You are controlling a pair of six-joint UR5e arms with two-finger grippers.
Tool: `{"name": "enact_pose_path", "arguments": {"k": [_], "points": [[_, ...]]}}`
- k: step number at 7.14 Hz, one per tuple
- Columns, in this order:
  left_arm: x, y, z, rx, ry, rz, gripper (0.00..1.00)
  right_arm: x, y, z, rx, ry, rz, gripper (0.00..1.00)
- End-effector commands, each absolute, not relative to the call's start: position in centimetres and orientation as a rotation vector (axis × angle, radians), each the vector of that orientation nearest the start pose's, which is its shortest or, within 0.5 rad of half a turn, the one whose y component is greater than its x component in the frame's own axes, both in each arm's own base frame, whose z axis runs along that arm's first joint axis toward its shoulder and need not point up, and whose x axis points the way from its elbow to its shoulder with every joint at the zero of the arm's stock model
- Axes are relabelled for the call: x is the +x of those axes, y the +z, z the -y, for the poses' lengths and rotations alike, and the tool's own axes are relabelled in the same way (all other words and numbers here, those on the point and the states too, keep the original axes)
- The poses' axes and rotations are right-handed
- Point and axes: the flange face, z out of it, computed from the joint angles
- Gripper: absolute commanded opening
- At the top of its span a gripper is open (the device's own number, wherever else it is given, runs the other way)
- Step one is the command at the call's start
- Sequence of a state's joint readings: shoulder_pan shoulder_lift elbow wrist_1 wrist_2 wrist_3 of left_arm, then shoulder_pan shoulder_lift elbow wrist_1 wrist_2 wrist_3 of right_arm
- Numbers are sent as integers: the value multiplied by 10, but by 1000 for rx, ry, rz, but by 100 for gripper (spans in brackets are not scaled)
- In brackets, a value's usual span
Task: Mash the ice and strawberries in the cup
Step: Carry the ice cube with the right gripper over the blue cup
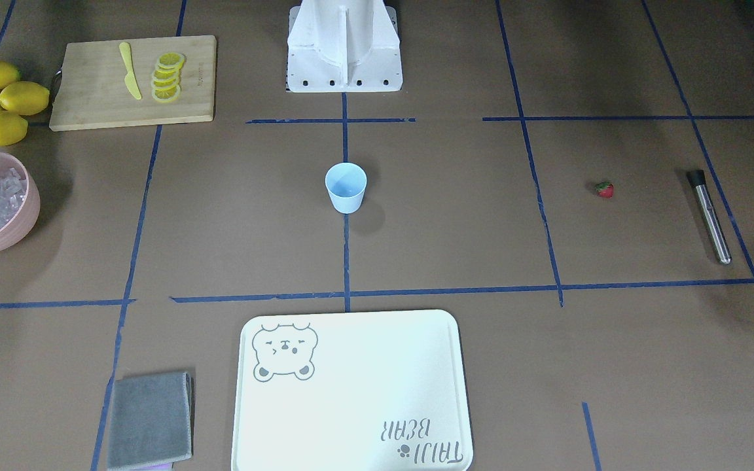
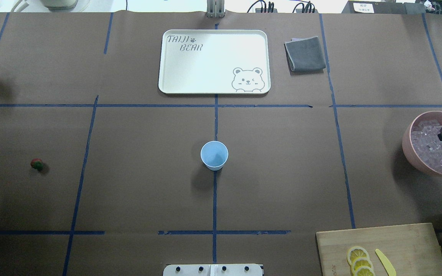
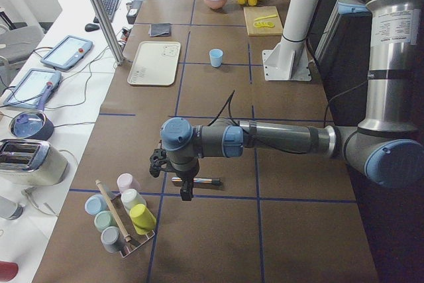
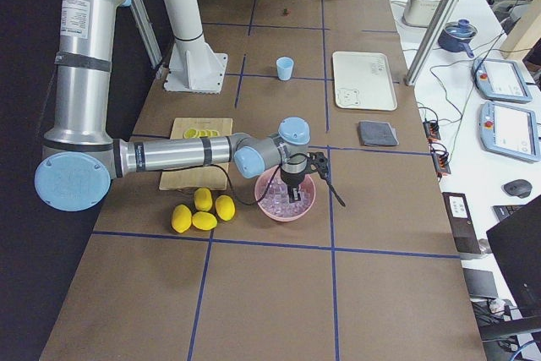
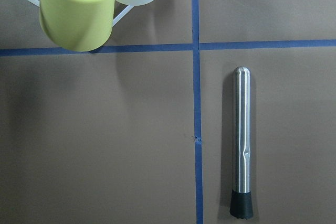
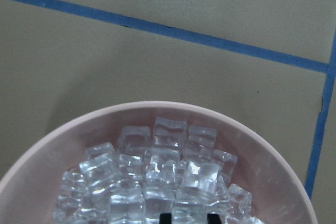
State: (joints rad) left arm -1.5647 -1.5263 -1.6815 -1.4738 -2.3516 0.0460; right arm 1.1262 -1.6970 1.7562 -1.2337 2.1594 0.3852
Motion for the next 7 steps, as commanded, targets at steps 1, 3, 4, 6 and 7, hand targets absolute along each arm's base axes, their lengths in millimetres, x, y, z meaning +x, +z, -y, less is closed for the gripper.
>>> {"name": "enact_pose_path", "arguments": {"k": [1, 3, 4, 6, 7], "points": [[-60, 634, 470, -11, 40, -781, 100, -115, 550, 466, 166, -151, 709, 2], [-60, 629, 471, -3, 42, -781, 100, -132, 435, 512, 166, -144, 707, 2], [-60, 628, 471, -2, 42, -781, 100, -155, 384, 524, 169, -172, 718, 2], [-60, 628, 471, 1, 43, -781, 100, -263, 300, 514, 128, -126, 789, 2], [-60, 626, 472, 4, 45, -781, 100, -313, 263, 500, 148, -104, 789, 3]]}}
